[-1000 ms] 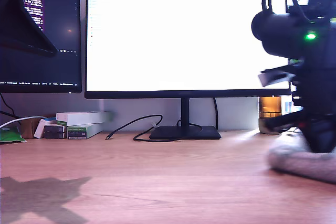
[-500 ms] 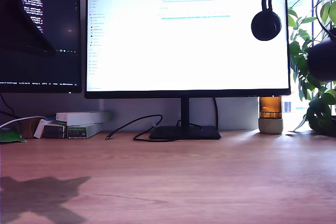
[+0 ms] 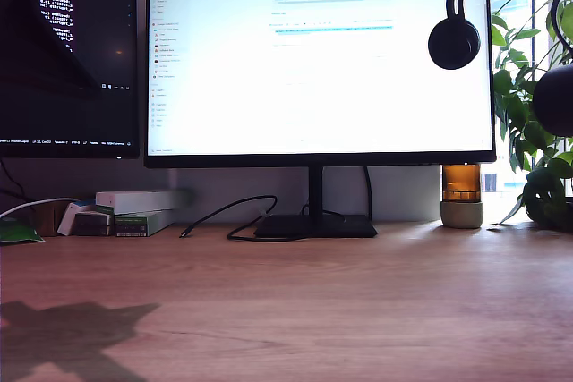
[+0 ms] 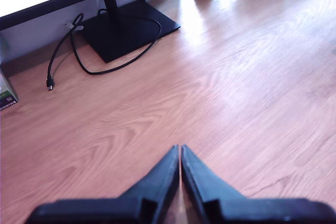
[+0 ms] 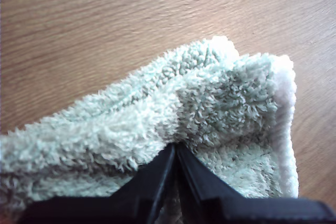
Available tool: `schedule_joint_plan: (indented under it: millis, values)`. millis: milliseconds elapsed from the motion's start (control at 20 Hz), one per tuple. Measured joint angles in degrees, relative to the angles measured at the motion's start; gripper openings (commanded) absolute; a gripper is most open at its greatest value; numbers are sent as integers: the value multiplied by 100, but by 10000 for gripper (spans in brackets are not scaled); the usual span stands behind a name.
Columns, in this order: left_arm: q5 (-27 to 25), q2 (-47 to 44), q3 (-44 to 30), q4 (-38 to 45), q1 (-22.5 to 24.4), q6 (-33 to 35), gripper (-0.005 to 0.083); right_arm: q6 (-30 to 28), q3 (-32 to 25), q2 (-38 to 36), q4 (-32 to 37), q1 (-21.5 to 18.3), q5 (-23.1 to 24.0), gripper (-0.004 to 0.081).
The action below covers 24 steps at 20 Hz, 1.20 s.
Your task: Fold the tea towel to a neat square and place it to the right
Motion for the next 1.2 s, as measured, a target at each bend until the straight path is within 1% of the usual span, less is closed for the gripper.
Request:
schedule_joint_plan:
  millis: [250, 400, 500, 700, 800, 850, 1000, 1100, 1200]
  values:
    - [39, 0, 0, 13, 2, 0, -24, -28, -181, -229, -44, 28, 50, -12]
    - [68, 0, 0, 15, 2, -2, -24, -181, -319, -422, -26, 83, 129, -12]
    - [129, 0, 0, 15, 0, -2, -24, -306, -391, -586, 105, 144, 131, -12]
    - [149, 0, 0, 15, 2, -2, -24, -459, -398, -883, 455, 177, 234, -12]
    - [173, 0, 0, 15, 2, 0, -24, -494, -376, -901, 501, 177, 343, -12]
    - [173, 0, 0, 15, 2, 0, -24, -614, -369, -901, 546, 177, 385, -12]
    - [175, 0, 0, 28, 0, -2, -24, -765, -280, -935, 575, 195, 396, -12]
    - [173, 0, 0, 66, 0, -2, -24, -811, -262, -1235, 557, 356, 361, -12]
    - [175, 0, 0, 101, 0, -2, -24, -901, -251, -1818, 498, 684, 184, -12]
